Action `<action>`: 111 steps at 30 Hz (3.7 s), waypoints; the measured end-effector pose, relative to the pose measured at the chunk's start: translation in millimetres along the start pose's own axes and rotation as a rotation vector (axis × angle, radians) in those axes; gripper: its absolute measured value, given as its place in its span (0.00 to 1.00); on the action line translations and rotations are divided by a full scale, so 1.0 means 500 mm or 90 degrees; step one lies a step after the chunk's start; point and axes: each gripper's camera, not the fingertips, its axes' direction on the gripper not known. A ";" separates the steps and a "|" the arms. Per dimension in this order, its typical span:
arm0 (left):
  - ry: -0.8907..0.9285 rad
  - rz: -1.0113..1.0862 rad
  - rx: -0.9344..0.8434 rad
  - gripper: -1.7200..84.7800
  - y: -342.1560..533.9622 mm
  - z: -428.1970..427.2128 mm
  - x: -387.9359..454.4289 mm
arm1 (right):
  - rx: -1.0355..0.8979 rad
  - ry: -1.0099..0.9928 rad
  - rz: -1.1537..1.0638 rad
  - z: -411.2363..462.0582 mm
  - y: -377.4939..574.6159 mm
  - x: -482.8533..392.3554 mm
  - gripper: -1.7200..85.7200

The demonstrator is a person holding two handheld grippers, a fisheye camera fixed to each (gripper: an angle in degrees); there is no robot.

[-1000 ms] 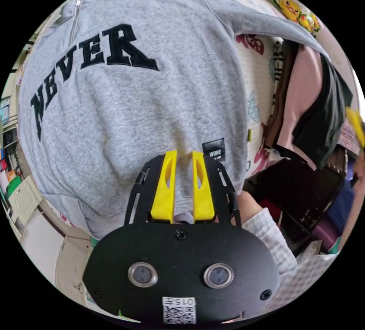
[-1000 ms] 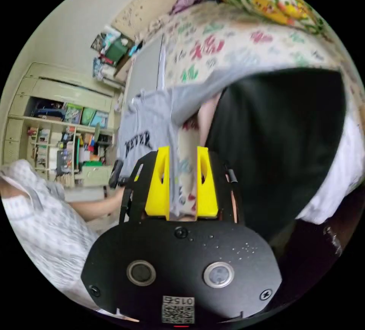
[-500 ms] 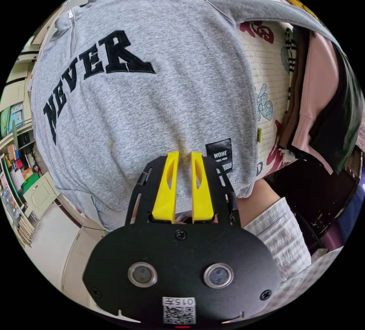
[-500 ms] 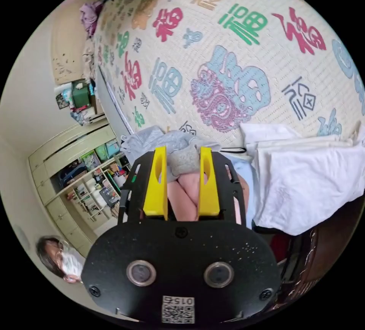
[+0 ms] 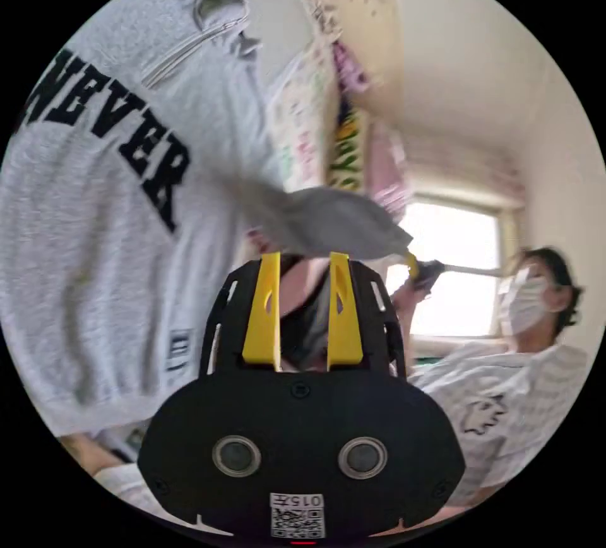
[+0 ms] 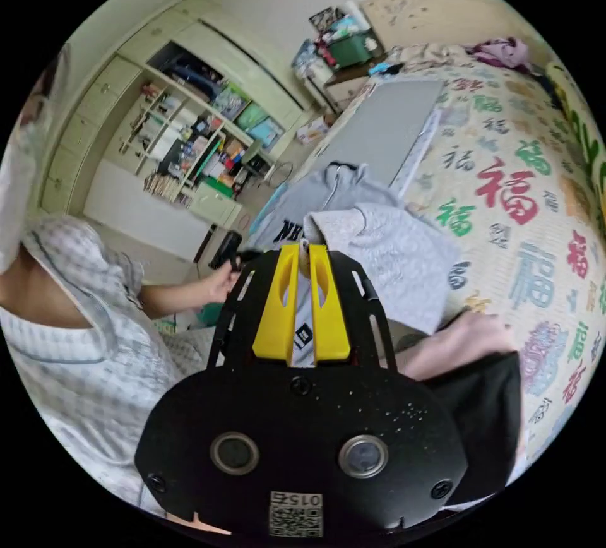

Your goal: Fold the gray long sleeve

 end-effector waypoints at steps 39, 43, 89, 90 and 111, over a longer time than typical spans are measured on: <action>-0.265 -0.159 -0.150 0.10 -0.097 -0.460 -0.371 | -0.106 0.068 0.332 0.531 0.360 -0.071 0.03; -0.385 -0.070 -0.102 0.12 -0.178 -0.443 -0.262 | 0.025 0.044 0.481 0.396 0.400 0.106 0.07; -0.453 0.366 -0.307 0.07 -0.767 0.482 0.067 | 0.205 -0.068 0.712 0.224 0.591 0.735 0.03; -0.431 0.361 -0.287 0.07 -0.765 0.456 0.068 | 0.208 -0.066 0.712 0.226 0.595 0.735 0.03; -0.381 0.077 -0.262 0.10 -0.338 -0.318 -0.356 | -0.161 0.012 0.500 0.769 0.633 0.312 0.12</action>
